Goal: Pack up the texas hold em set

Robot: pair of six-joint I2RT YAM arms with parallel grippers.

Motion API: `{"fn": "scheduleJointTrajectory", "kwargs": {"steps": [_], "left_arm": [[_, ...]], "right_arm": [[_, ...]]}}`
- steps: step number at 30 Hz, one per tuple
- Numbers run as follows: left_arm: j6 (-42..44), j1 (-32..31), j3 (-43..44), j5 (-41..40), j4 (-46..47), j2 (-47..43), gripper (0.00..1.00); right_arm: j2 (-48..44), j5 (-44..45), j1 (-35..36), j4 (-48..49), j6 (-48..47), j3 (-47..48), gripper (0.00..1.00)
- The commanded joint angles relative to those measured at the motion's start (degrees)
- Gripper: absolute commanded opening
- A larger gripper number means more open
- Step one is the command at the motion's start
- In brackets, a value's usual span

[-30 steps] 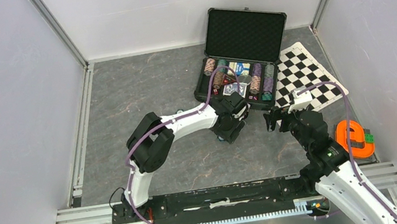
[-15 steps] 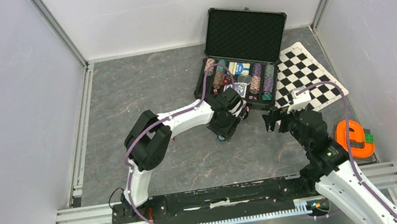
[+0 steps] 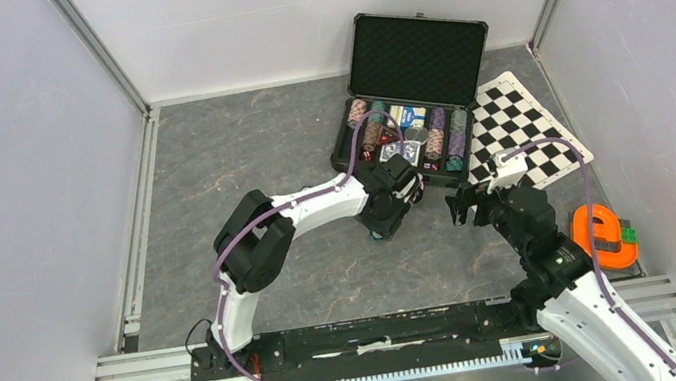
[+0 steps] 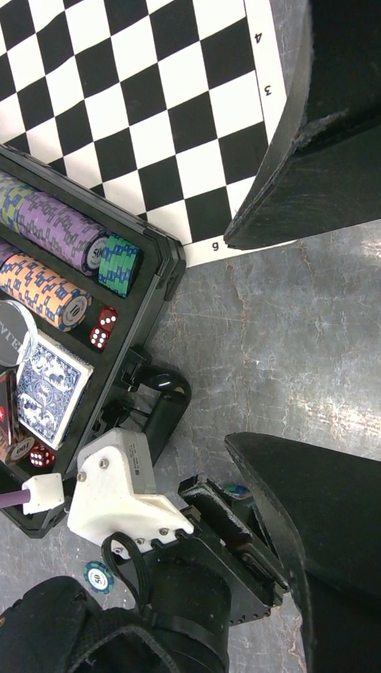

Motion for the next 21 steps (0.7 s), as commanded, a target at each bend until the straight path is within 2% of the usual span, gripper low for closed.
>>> {"fn": "scheduleJointTrajectory", "kwargs": {"steps": [1, 7, 12, 16, 21], "left_arm": [[-1.2, -1.0, -1.3, -3.2, 0.1, 1.1, 0.54], [-1.0, -1.0, -1.5, -4.1, -0.5, 1.2, 0.43], [-0.6, -1.0, -2.7, -4.3, 1.4, -1.7, 0.41], [2.7, -0.9, -6.7, -3.9, 5.6, -6.8, 0.40], [6.0, -0.7, -14.0, -2.3, 13.0, -14.2, 0.39]], "right_arm": [[0.1, -0.9, 0.1, 2.5, 0.3, 1.3, 0.90], [0.1, -1.1, 0.0, 2.6, 0.4, 1.0, 0.91], [4.8, -6.1, 0.1, 3.1, 1.1, 0.5, 0.90], [16.0, -10.8, -0.1, -1.5, 1.3, 3.3, 0.76], [17.8, -17.6, -1.2, 4.1, 4.5, 1.3, 0.68]]}}
